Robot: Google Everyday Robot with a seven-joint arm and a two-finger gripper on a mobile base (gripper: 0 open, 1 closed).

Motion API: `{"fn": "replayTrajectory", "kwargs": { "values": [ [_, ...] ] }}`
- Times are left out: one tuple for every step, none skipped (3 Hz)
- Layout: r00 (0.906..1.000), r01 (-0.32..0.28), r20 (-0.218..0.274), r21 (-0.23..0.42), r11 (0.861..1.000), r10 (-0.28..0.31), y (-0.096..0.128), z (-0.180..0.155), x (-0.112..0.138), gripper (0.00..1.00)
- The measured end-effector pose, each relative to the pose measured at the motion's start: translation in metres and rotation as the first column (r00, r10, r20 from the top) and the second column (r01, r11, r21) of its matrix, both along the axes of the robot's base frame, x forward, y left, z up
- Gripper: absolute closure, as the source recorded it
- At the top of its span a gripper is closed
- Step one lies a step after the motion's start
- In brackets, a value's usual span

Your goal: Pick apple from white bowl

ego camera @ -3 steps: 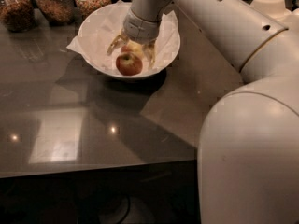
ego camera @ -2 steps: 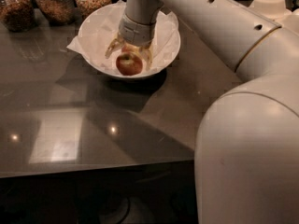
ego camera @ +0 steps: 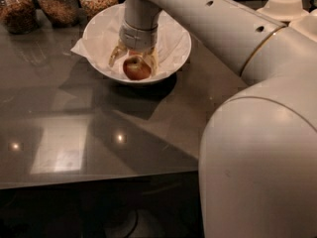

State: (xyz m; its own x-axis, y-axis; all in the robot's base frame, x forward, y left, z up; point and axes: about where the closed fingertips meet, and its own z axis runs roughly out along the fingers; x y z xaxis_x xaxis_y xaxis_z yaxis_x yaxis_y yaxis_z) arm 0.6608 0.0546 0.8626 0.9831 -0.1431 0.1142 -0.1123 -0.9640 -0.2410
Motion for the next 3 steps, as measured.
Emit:
{"fn": "replayTrajectory", "kwargs": {
  "values": [
    [1.0, -0.004, 0.002, -0.012, 1.0, 0.004, 0.0003, -0.0017, -0.001, 0.49],
    [1.0, -0.005, 0.003, -0.014, 1.0, 0.005, 0.0002, -0.0011, -0.0018, 0.73],
    [1.0, -0.006, 0.006, -0.018, 1.0, 0.007, -0.0003, 0.0011, -0.0037, 0.96]
  ]
}}
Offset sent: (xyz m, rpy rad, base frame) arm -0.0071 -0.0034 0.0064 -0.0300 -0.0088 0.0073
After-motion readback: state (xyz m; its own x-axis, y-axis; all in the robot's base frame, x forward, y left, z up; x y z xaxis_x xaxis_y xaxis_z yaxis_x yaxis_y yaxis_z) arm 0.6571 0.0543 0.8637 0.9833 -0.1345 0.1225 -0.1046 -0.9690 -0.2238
